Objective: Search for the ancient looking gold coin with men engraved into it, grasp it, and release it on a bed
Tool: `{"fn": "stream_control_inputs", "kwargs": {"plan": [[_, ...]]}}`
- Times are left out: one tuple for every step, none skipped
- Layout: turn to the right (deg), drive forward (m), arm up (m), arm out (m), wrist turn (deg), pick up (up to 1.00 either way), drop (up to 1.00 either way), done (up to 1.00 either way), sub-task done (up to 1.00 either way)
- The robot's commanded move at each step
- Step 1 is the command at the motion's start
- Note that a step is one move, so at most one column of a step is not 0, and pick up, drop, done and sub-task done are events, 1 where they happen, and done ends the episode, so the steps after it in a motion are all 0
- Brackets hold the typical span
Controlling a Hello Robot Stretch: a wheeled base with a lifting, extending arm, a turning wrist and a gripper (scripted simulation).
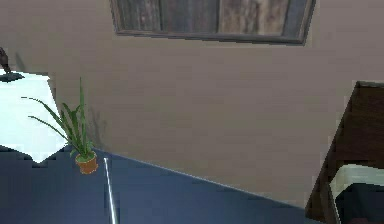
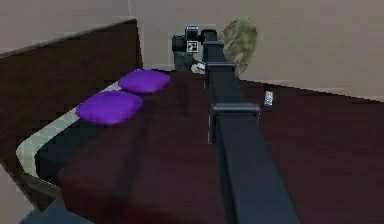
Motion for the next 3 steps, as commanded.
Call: {"fn": "stream_control_inputs", "kwargs": {"plan": [[0.0, 0.0, 0.0, 0.0, 3.0, 0.0, 0.0, 0.0, 0.0], [0.0, 0.0, -0.2, 0.0, 0.0, 0.0, 0.0, 0.0, 0.0], [0.0, 0.0, -0.32, 0.0, 0.0, 0.0, 0.0, 0.0, 0.0]]}}
